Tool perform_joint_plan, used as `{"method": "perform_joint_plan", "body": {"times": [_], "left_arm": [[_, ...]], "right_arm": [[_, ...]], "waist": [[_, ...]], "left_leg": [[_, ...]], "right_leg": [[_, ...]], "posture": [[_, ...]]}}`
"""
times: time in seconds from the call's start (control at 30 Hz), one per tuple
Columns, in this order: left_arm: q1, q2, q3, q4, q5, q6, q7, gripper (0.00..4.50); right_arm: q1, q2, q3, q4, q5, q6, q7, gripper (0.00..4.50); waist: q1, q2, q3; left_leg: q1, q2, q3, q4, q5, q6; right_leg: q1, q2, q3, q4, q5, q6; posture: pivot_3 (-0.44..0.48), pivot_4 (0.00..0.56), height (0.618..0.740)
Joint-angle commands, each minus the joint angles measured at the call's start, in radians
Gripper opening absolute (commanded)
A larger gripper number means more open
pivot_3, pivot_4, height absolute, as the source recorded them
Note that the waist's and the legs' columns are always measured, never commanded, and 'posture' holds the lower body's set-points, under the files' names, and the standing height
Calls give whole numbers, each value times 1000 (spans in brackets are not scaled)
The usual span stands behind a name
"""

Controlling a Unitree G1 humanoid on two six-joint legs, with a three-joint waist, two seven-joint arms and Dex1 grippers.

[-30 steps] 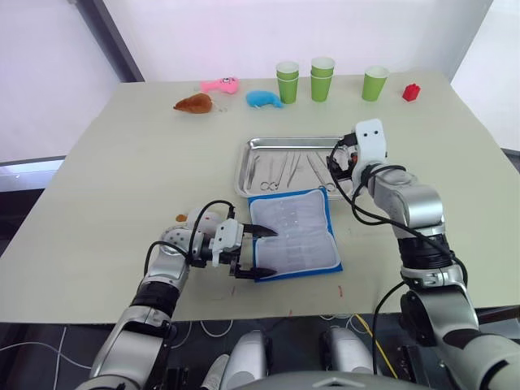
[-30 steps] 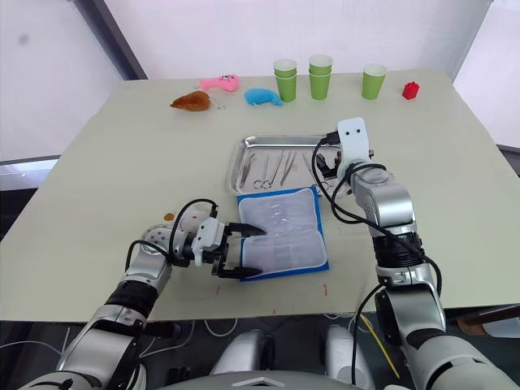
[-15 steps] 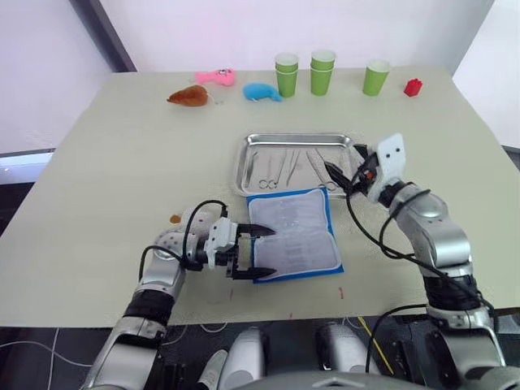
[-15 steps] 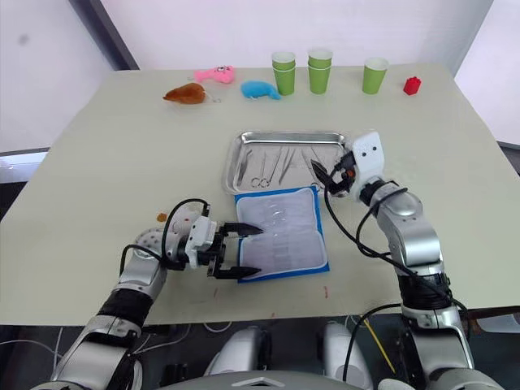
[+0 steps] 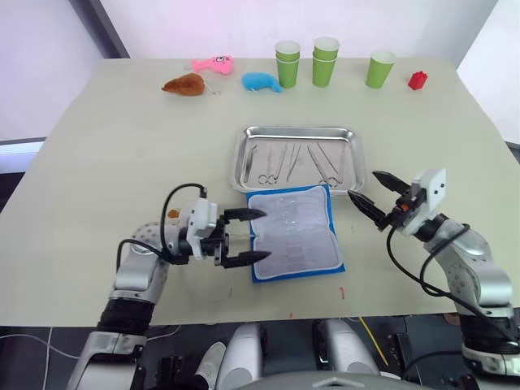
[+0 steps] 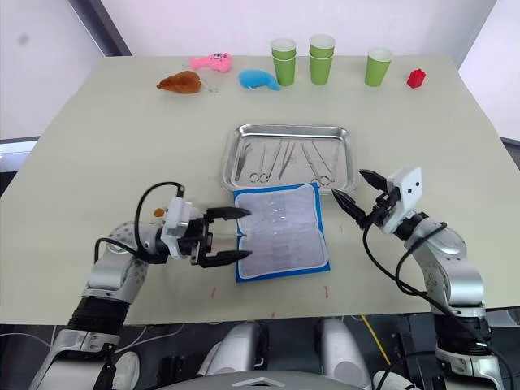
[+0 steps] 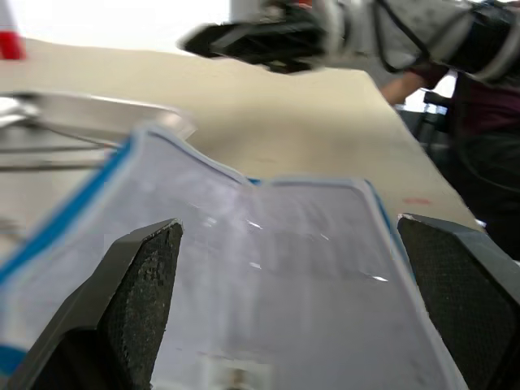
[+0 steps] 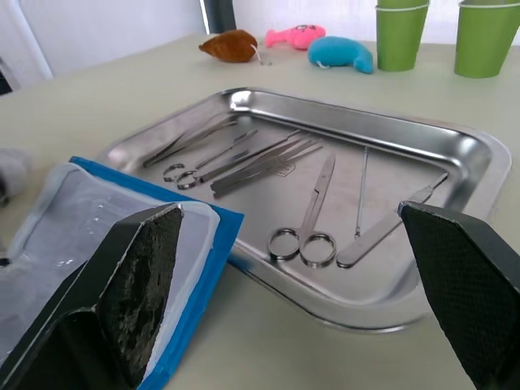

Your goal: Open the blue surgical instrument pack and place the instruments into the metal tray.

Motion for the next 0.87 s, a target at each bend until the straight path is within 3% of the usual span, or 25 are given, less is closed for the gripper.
{"method": "perform_joint_plan", "body": {"times": [0.03,0.37,0.5,0.67,0.87], "left_arm": [[58,38,120,-73,-68,63,86,4500],[377,136,396,-145,-153,170,162,4500],[507,129,477,-73,-80,93,196,4500],[595,122,484,-30,31,37,292,4500],[636,110,470,-49,57,8,323,4500]], "right_arm": [[88,-45,-76,-57,63,-38,65,4458],[344,-121,-232,-76,144,-121,215,4458],[444,-144,-305,-62,177,-123,256,4458],[543,-151,-384,1,151,-193,296,4458],[597,-145,-413,35,140,-253,321,4458]], "waist": [[-1,0,0],[1,0,2],[4,0,2],[6,-2,1],[9,-1,1]], "left_leg": [[0,0,0,0,0,0],[2,2,0,1,0,0],[2,5,1,5,0,0],[4,5,2,7,0,0],[6,7,4,9,0,0]], "right_leg": [[0,0,0,0,0,0],[1,-1,1,2,0,0],[2,-1,0,3,0,0],[3,0,0,3,0,0],[4,0,1,5,-2,-2]], "posture": [[0,150,740],[0,150,740],[0,150,740],[0,150,740],[0,150,740]]}}
